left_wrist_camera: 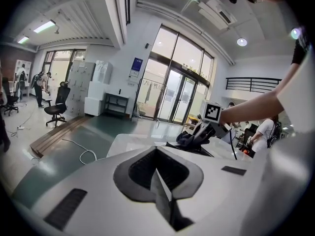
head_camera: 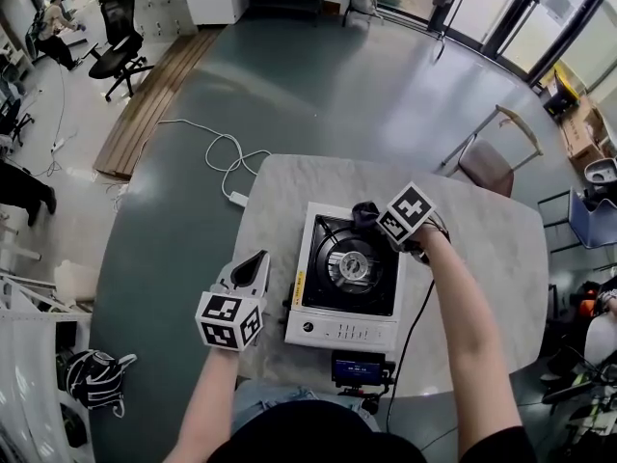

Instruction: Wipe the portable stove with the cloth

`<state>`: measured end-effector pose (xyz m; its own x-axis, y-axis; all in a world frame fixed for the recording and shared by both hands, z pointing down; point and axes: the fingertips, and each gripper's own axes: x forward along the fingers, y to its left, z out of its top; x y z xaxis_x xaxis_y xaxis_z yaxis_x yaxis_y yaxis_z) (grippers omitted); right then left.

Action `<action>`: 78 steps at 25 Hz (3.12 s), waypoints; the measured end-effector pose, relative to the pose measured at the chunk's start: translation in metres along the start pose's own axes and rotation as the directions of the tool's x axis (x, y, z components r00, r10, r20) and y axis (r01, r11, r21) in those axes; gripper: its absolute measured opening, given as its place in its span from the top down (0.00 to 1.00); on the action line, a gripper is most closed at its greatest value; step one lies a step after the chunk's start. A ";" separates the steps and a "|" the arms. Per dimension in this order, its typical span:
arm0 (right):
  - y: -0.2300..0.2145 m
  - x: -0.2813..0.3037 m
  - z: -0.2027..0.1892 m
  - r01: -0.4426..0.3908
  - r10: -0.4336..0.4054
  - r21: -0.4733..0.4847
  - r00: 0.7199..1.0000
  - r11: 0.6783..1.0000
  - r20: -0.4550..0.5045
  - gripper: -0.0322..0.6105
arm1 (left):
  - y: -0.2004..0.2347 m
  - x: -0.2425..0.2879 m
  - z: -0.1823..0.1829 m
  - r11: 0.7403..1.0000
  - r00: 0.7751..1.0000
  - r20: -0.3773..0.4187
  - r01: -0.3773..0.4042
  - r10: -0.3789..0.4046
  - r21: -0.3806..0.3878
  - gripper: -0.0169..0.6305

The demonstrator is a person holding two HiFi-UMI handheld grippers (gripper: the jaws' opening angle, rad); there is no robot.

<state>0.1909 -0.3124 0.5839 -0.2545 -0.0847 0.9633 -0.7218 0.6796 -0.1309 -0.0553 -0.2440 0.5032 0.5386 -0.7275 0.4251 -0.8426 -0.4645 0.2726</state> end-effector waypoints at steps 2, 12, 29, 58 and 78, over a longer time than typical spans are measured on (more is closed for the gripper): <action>0.001 0.000 -0.001 0.008 -0.008 -0.004 1.000 1.000 -0.009 0.84 | -0.002 0.001 0.000 1.000 1.000 0.000 0.008 -0.008 -0.001 0.96; 0.036 0.010 0.035 -0.118 0.105 0.104 0.987 0.988 0.120 0.84 | 0.003 0.001 -0.002 1.000 1.000 -0.004 0.020 -0.020 -0.011 0.96; 0.060 0.014 0.072 -0.166 0.118 0.197 0.965 0.966 0.236 0.84 | 0.008 -0.010 -0.004 1.000 1.000 0.015 0.008 -0.007 -0.030 0.96; 0.101 0.025 0.092 0.103 -0.122 0.106 0.975 0.989 0.188 0.84 | 0.045 -0.043 -0.009 0.994 0.997 0.051 -0.048 0.053 -0.097 0.96; 0.155 0.036 0.062 -0.040 0.041 -0.027 0.999 0.999 0.036 0.84 | 0.029 -0.039 -0.004 0.999 0.999 0.054 0.000 0.003 -0.054 0.96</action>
<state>0.0299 -0.2557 0.5838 -0.3068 -0.0831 0.9481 -0.6937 0.7015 -0.1630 -0.1004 -0.2269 0.4977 0.5349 -0.7553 0.3788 -0.8415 -0.4359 0.3190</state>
